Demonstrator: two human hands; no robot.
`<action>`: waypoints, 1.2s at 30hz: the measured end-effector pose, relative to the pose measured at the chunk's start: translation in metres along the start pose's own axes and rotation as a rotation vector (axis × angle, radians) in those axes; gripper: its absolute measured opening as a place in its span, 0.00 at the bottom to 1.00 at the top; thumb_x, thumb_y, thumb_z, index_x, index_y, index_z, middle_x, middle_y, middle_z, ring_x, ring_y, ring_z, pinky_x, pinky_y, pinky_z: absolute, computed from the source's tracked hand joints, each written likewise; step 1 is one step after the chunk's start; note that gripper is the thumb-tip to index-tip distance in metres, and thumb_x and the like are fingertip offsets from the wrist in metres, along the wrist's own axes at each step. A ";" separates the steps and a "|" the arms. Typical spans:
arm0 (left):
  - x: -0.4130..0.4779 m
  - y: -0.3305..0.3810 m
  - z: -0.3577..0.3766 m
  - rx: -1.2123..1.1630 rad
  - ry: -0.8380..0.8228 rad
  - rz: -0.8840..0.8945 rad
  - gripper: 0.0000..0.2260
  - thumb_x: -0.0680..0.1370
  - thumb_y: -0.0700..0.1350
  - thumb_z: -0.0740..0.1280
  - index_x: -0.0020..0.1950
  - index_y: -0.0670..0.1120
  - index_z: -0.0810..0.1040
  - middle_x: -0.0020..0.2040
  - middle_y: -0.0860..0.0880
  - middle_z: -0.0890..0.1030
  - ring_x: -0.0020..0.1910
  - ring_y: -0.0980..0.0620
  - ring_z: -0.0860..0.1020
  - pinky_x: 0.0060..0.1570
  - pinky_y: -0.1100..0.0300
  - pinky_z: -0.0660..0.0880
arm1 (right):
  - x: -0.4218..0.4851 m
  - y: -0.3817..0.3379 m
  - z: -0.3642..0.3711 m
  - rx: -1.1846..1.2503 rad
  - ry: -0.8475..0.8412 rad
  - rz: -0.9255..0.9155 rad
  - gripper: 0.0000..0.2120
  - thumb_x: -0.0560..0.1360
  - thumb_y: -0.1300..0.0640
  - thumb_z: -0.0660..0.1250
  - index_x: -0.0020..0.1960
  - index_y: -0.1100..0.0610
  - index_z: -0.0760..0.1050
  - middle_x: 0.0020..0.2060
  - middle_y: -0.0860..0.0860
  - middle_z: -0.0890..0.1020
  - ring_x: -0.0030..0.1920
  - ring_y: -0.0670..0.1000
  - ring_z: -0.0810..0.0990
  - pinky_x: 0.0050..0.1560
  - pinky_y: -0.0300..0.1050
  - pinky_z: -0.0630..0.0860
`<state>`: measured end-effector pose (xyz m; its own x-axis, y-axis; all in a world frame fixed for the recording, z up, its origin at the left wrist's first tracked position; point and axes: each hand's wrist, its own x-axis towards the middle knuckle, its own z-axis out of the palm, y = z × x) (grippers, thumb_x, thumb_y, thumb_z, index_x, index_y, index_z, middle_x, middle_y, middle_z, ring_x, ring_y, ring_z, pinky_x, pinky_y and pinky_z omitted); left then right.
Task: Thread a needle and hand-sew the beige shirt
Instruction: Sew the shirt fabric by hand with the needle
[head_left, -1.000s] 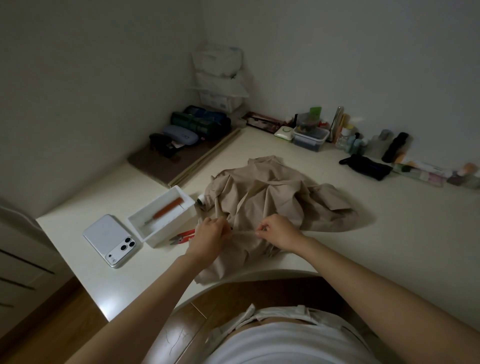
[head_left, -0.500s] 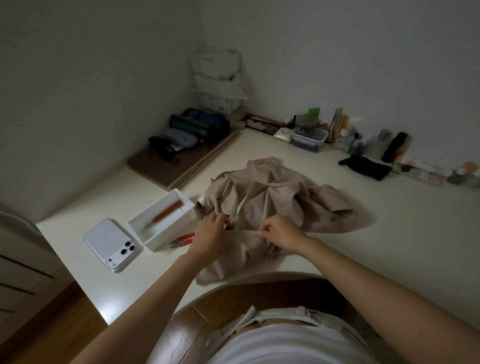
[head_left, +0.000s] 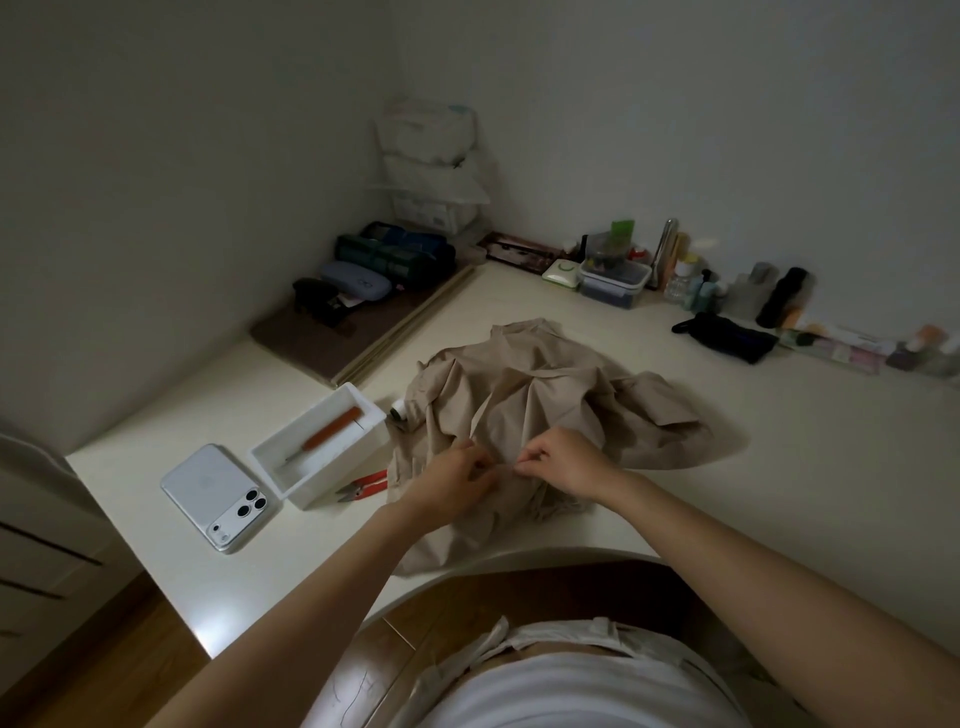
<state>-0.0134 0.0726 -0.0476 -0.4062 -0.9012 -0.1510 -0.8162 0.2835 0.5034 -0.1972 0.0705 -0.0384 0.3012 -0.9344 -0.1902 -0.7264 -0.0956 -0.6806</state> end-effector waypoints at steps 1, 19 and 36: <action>0.000 0.001 0.000 -0.053 0.017 -0.020 0.08 0.81 0.47 0.60 0.53 0.45 0.77 0.50 0.51 0.75 0.47 0.55 0.72 0.42 0.71 0.66 | 0.000 0.000 -0.001 -0.002 0.001 0.004 0.09 0.75 0.54 0.68 0.48 0.58 0.83 0.29 0.43 0.75 0.32 0.40 0.72 0.42 0.40 0.71; -0.009 -0.007 -0.001 -0.302 0.169 -0.197 0.06 0.80 0.45 0.62 0.50 0.45 0.77 0.42 0.53 0.75 0.43 0.56 0.74 0.42 0.71 0.69 | 0.001 -0.022 -0.011 -0.155 -0.098 0.042 0.16 0.79 0.48 0.62 0.60 0.57 0.76 0.57 0.53 0.79 0.56 0.51 0.77 0.57 0.46 0.74; -0.016 -0.012 -0.006 -0.379 0.277 -0.217 0.05 0.80 0.46 0.63 0.51 0.45 0.75 0.43 0.51 0.77 0.44 0.52 0.76 0.47 0.58 0.75 | -0.015 -0.040 0.008 -0.093 -0.087 -0.014 0.06 0.81 0.58 0.56 0.50 0.56 0.72 0.43 0.52 0.79 0.46 0.52 0.78 0.53 0.51 0.76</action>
<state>0.0052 0.0816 -0.0458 -0.0784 -0.9936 -0.0810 -0.6424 -0.0117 0.7663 -0.1681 0.0914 -0.0140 0.3615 -0.8998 -0.2444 -0.7747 -0.1439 -0.6158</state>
